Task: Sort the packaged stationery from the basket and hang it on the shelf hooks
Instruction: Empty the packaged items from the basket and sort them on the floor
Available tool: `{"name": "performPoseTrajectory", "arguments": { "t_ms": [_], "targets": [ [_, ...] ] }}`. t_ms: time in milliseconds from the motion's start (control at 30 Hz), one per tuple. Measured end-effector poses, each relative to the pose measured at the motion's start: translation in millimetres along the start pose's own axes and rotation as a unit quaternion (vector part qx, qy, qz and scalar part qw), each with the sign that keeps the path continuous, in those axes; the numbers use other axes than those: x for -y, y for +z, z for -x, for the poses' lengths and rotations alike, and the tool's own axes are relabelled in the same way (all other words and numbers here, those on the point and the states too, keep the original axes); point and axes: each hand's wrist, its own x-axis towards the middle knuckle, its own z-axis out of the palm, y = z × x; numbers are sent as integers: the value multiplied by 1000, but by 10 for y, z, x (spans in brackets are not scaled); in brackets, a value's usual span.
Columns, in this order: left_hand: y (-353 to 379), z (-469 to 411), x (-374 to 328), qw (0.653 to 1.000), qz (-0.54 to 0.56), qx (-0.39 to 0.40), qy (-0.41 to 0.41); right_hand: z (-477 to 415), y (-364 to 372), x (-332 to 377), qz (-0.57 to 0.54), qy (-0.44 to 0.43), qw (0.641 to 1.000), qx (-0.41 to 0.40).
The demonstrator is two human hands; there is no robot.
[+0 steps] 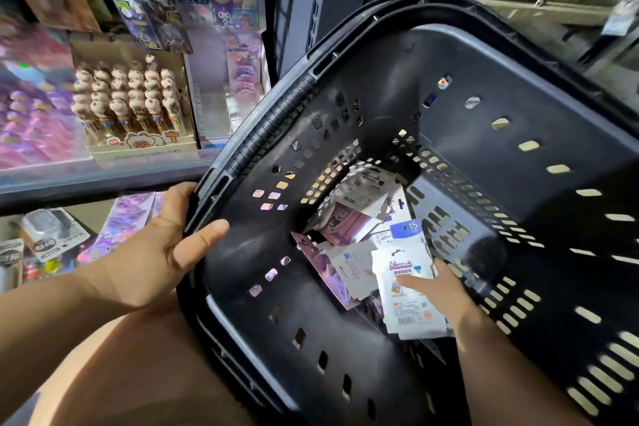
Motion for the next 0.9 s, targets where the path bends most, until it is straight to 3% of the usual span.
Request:
{"name": "performPoseTrajectory", "arguments": {
  "t_ms": [267, 433, 567, 800, 900],
  "targets": [
    [-59, -8, 96, 999, 15, 24, -35, 327, -350, 43, -109, -33, 993, -5],
    [-20, 21, -36, 998, 2, 15, -56, 576, -442, 84, -89, -52, 995, -3],
    [-46, 14, -111, 996, -2, 17, -83, 749, -461, 127, -120, -37, 991, -51],
    [-32, 18, -251, 987, -51, 6, -150, 1164, -675, 193, -245, -63, 962, -102],
    [-36, 40, -301, 986, -40, 6, -159, 1362, -614, 346, -305, -101, 944, -76]
  ]
}}
